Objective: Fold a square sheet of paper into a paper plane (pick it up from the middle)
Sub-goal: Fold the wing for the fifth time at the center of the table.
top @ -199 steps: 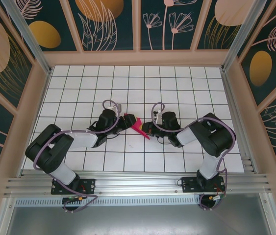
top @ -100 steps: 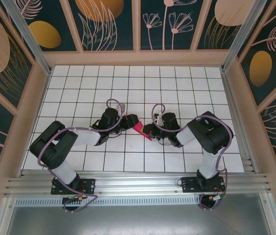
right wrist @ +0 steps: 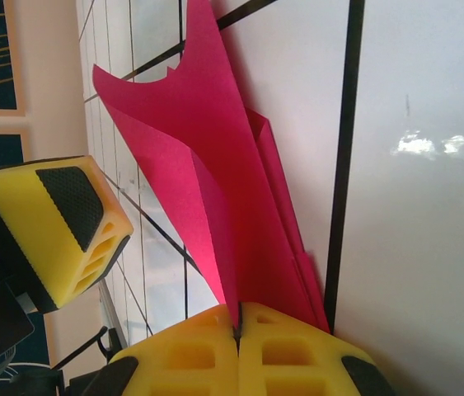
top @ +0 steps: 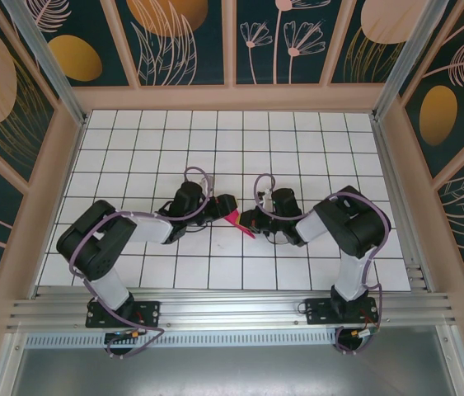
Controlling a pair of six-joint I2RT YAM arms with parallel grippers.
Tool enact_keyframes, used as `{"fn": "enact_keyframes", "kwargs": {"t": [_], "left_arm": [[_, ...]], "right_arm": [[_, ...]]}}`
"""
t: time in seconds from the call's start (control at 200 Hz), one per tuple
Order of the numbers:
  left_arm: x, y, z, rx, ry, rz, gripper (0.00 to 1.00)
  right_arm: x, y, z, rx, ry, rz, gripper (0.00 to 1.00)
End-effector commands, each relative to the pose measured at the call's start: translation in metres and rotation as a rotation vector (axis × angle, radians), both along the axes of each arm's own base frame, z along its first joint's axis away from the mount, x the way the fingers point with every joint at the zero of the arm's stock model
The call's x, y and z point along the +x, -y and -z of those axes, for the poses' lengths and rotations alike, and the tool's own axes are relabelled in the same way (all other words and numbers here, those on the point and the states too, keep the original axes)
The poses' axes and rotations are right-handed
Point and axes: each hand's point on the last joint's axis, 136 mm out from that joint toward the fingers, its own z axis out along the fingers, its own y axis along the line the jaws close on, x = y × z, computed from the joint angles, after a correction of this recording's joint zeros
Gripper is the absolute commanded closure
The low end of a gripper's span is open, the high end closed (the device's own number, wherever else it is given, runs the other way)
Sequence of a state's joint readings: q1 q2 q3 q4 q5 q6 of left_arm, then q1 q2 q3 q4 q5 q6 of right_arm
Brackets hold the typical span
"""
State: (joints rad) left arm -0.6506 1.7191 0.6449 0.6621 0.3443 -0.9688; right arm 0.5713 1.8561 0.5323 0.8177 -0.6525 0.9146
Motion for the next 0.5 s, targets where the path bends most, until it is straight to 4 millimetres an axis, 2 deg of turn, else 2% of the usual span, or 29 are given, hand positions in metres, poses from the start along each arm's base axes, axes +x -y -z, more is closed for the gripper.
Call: {"fn": "enact_keyframes", "kwargs": {"t": [0.0, 0.24, 0.495], "left_arm": [[0.003, 0.006, 0.003, 0.009, 0.012, 0.019, 0.46], [0.007, -0.005, 0.02, 0.083, -0.027, -0.039, 0.48], [0.01, -0.009, 0.027, 0.116, -0.036, -0.063, 0.48]], "right_arm": [[0.0, 0.003, 0.011, -0.027, -0.018, -0.012, 0.96], [-0.001, 0.004, 0.015, -0.042, -0.028, -0.013, 0.95], [-0.003, 0.005, 0.02, -0.053, -0.037, -0.012, 0.95]]}}
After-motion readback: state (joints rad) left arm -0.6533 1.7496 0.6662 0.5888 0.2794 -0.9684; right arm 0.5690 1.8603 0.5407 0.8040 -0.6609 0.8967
